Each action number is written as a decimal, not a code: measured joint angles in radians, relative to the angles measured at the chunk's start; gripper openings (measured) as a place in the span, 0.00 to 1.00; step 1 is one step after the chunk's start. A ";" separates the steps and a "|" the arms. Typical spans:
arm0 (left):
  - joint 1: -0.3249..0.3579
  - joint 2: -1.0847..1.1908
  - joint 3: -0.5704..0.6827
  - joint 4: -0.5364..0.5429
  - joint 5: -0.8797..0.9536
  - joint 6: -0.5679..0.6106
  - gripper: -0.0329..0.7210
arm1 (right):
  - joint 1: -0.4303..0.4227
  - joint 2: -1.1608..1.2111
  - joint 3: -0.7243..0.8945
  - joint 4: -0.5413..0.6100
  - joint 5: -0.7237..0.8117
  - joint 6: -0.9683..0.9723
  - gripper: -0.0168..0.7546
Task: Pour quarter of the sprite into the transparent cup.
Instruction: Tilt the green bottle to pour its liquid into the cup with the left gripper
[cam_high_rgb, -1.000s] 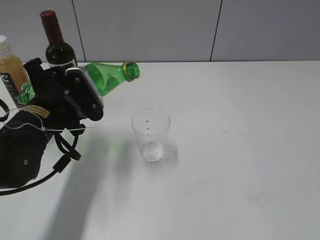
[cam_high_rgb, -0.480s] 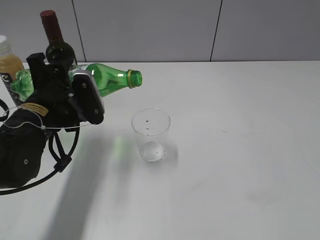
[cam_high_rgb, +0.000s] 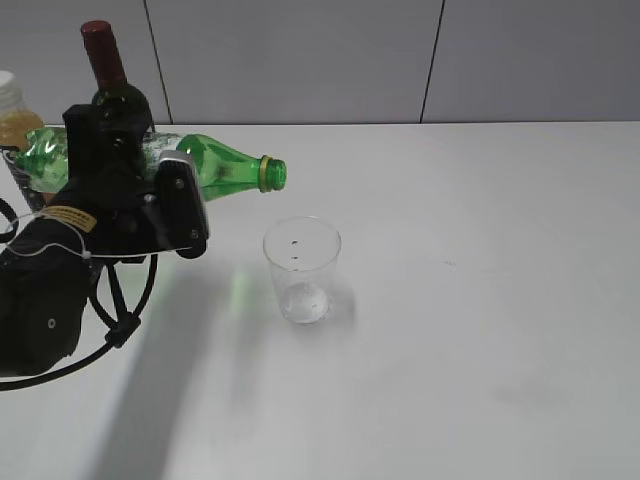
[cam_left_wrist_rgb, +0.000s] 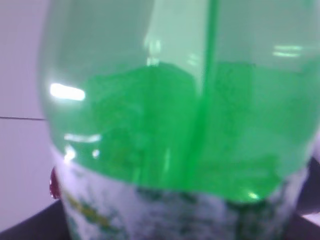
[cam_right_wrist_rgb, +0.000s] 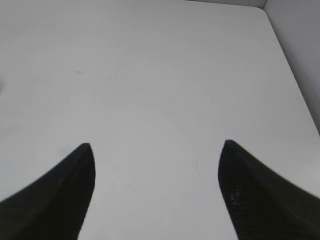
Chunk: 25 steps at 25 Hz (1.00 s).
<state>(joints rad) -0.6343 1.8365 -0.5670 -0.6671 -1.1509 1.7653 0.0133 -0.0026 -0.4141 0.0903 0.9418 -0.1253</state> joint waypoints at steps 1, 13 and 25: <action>0.000 0.000 0.000 0.000 0.000 0.017 0.66 | 0.000 0.000 0.000 0.000 0.000 0.000 0.79; 0.000 0.000 0.000 -0.004 -0.005 0.107 0.65 | 0.000 0.000 0.000 0.000 0.000 0.000 0.79; 0.000 0.000 0.000 -0.025 -0.007 0.104 0.65 | 0.000 0.000 0.000 0.000 0.000 0.000 0.79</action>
<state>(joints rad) -0.6343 1.8365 -0.5670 -0.6923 -1.1577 1.8689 0.0133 -0.0026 -0.4141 0.0903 0.9418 -0.1253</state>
